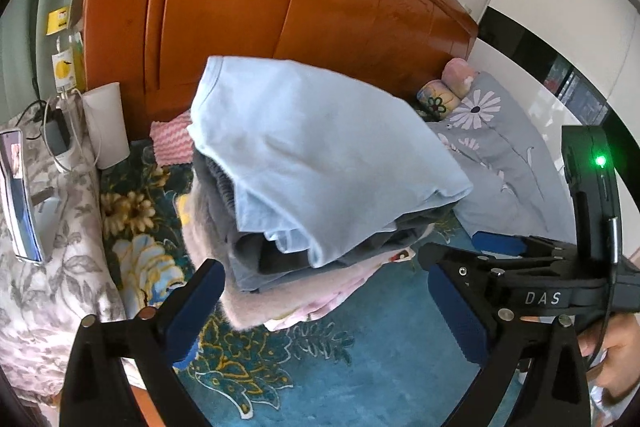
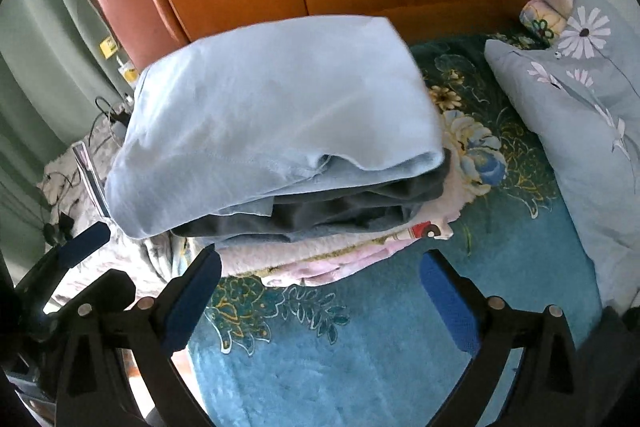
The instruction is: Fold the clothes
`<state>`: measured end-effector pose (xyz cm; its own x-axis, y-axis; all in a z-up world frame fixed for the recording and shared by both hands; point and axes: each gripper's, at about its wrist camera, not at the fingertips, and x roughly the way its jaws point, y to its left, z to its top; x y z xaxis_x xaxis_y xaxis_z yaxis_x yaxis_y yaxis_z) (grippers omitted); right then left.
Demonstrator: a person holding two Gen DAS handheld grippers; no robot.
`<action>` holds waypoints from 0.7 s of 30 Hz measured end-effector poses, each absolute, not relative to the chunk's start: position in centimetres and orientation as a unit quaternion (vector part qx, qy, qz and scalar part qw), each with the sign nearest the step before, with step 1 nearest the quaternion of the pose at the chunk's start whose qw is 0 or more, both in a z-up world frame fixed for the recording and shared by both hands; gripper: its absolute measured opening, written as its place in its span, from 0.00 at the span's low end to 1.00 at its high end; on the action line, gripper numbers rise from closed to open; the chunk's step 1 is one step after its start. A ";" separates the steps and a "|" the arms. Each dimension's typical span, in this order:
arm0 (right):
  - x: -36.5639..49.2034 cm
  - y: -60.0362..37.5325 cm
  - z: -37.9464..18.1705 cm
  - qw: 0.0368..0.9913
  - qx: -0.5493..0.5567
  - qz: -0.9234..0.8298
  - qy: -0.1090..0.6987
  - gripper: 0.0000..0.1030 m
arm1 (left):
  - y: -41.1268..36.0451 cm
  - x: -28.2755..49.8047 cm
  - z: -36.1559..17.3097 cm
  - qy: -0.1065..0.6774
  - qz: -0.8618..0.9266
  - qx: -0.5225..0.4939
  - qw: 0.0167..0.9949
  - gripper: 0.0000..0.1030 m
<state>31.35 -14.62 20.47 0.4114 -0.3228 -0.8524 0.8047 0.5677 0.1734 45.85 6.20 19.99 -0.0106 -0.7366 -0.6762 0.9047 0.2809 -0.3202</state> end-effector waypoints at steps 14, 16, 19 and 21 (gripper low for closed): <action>33.7 -15.5 17.9 0.768 0.293 -0.361 0.440 0.97 | 5.2 47.4 16.8 0.414 -0.594 0.110 0.681 1.00; 33.9 -15.6 17.6 0.765 0.294 -0.361 0.444 0.97 | 5.0 47.5 16.5 0.417 -0.593 0.109 0.680 1.00; 34.2 -15.8 17.2 0.761 0.294 -0.361 0.451 0.97 | 4.8 47.8 16.1 0.421 -0.592 0.108 0.679 1.00; 34.3 -15.9 17.0 0.760 0.295 -0.360 0.454 0.97 | 4.6 47.9 15.8 0.424 -0.592 0.107 0.677 1.00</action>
<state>34.30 -15.88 16.97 0.3289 -0.2804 -0.9018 0.8152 0.5664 0.1212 47.93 4.60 15.78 -0.0610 -0.7107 -0.7008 0.8920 0.2763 -0.3579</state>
